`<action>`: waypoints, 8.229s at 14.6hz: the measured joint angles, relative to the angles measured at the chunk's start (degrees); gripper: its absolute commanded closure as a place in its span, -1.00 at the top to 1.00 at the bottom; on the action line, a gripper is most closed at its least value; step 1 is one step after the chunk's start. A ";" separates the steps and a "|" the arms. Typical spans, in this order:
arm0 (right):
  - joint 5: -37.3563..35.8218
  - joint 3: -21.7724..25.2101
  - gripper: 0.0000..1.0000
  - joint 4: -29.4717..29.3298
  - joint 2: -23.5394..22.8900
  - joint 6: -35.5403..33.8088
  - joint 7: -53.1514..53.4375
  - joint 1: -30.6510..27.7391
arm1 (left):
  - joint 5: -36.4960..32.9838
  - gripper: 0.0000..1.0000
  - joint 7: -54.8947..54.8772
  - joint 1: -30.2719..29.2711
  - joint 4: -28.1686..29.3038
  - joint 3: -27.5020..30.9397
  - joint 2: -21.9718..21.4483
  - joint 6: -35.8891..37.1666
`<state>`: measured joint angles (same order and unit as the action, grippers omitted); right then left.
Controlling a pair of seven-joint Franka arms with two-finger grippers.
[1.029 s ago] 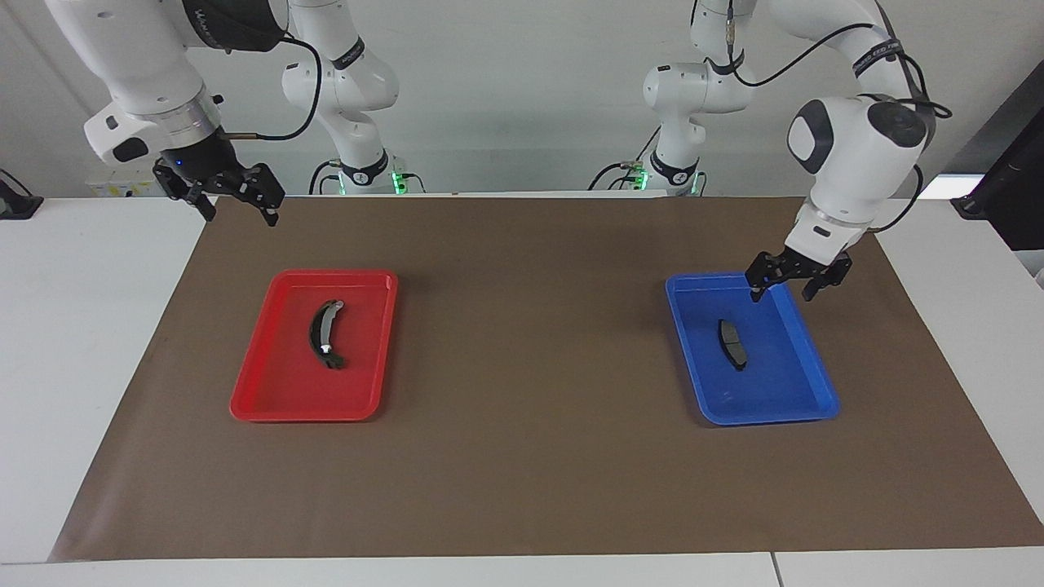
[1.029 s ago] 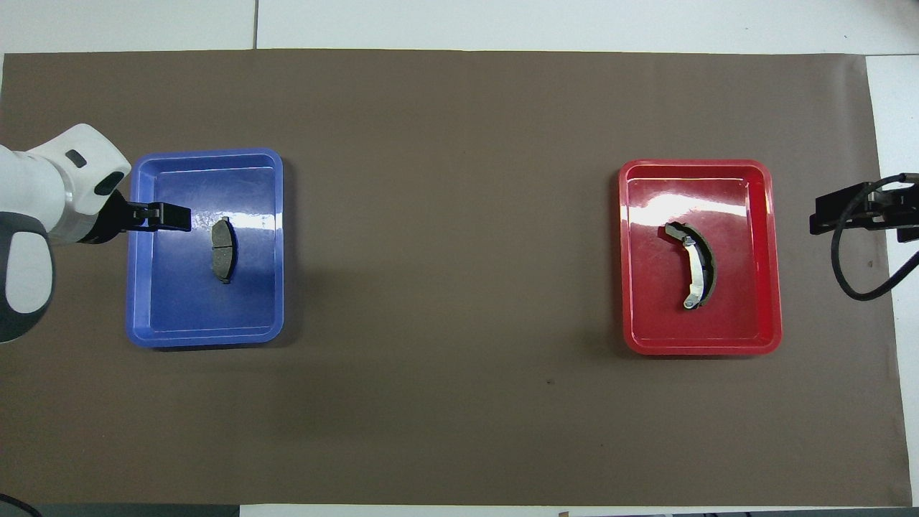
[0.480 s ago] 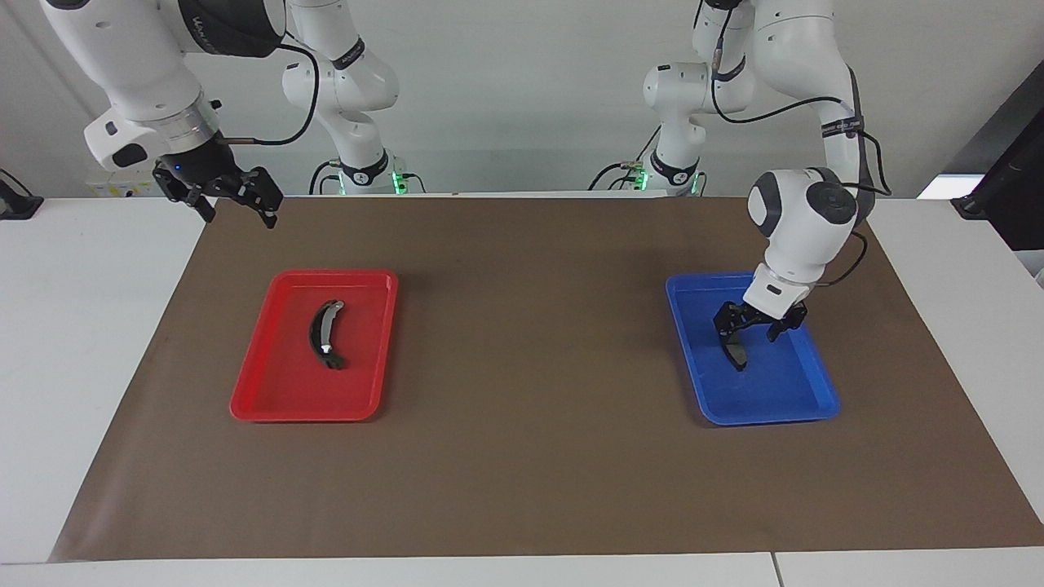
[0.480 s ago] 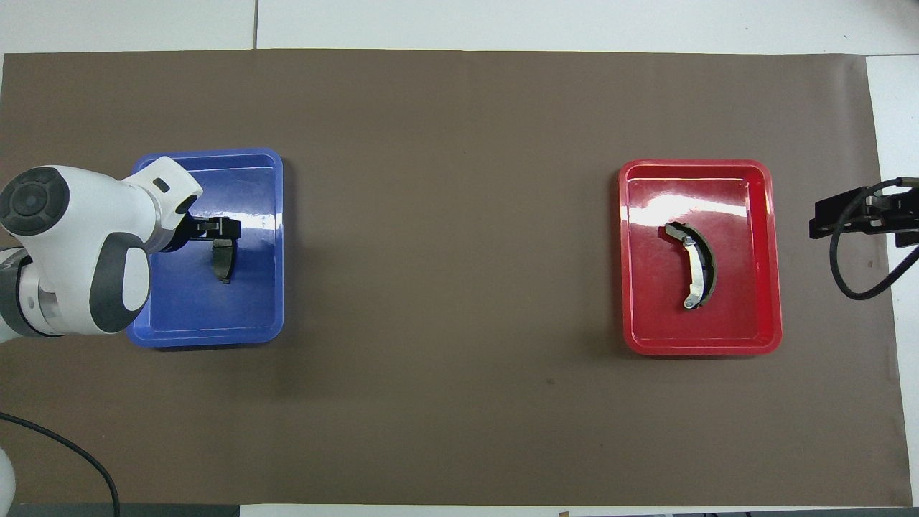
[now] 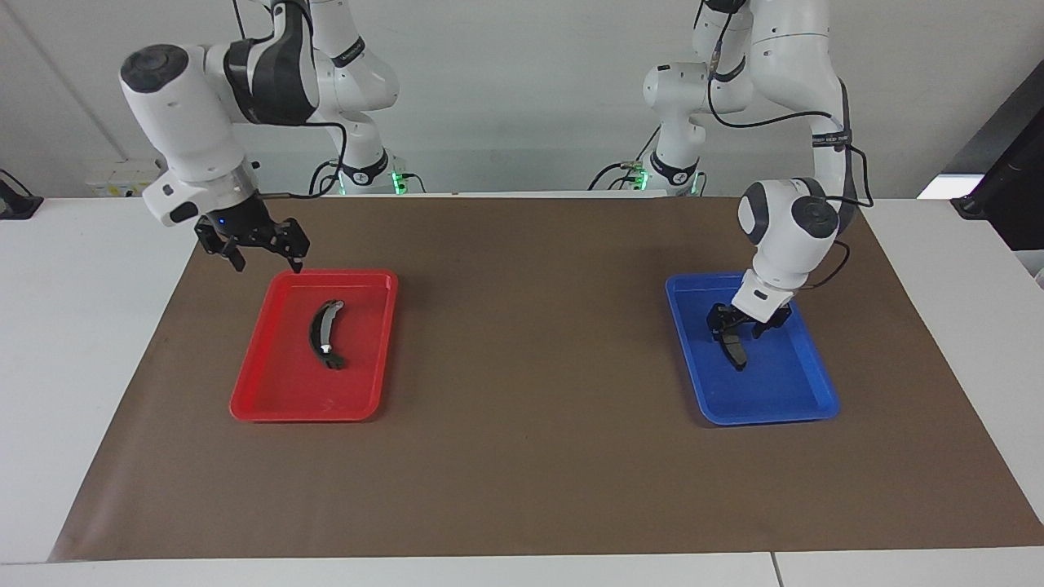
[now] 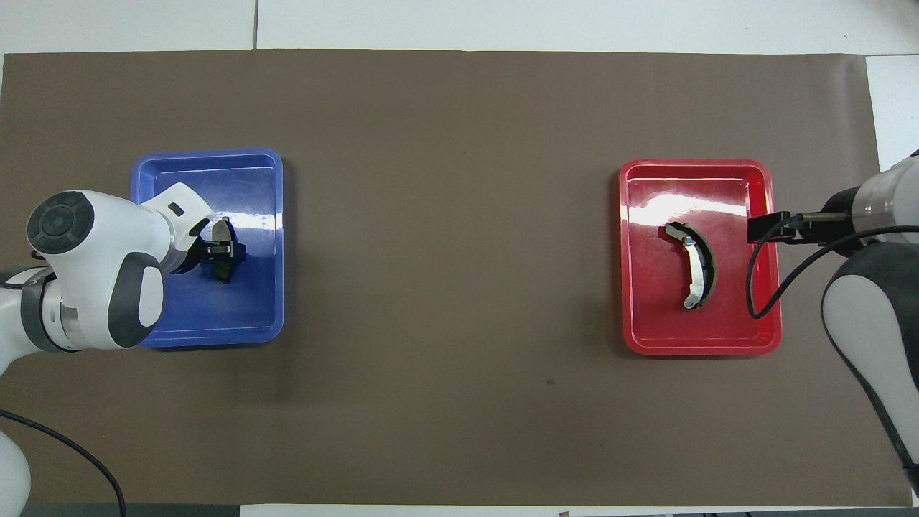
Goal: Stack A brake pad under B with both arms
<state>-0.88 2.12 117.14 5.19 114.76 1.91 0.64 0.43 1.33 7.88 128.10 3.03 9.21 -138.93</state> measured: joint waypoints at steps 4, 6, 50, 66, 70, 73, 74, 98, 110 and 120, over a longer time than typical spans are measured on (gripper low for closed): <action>0.06 -0.11 1.00 8.35 -5.45 16.14 -3.09 0.57 | 0.00 -0.44 1.63 0.16 0.11 -0.25 -0.02 0.00; 0.06 -0.11 1.00 12.60 -7.50 22.95 -3.65 0.57 | -0.01 -0.44 1.82 0.16 0.06 -0.26 -0.38 0.05; 1.12 -0.62 -1.00 -3.20 -13.74 8.85 15.80 20.12 | -0.43 1.00 11.38 17.72 -18.17 1.03 -1.62 17.70; 0.02 -0.48 -1.00 -13.48 -29.53 15.23 32.67 34.47 | -0.48 1.00 -6.73 -2.38 -26.30 1.07 -10.55 36.98; -0.37 -0.38 -1.00 -12.67 -29.54 17.69 32.56 34.47 | -0.55 1.00 -7.72 -3.22 -29.40 1.12 -10.52 40.13; -0.42 -0.39 -1.00 -11.65 -29.54 19.16 32.45 34.47 | -0.88 1.00 -8.02 -4.18 -31.30 1.24 -10.52 43.12; -0.42 -0.39 -1.00 -11.60 -29.54 19.17 32.38 34.47 | -0.88 1.00 -8.56 -4.57 -31.64 1.27 -10.52 43.54; -0.41 -0.44 1.00 -10.37 -29.04 21.21 30.59 34.51 | -1.39 1.00 -10.02 -6.95 -31.91 1.43 -10.44 45.25; -1.77 1.18 1.00 -10.66 -8.16 1.01 16.14 10.11 | -1.39 1.00 -10.02 -6.95 -31.90 1.41 -10.44 45.25; -1.57 1.17 1.00 -12.17 0.91 -17.32 3.72 -3.50 | -1.39 1.00 -10.02 -6.95 -31.90 1.41 -10.44 45.25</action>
<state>-2.45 3.29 104.97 6.10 97.44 5.64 -2.86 -0.96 -8.68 0.93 96.20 4.44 -1.23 -93.68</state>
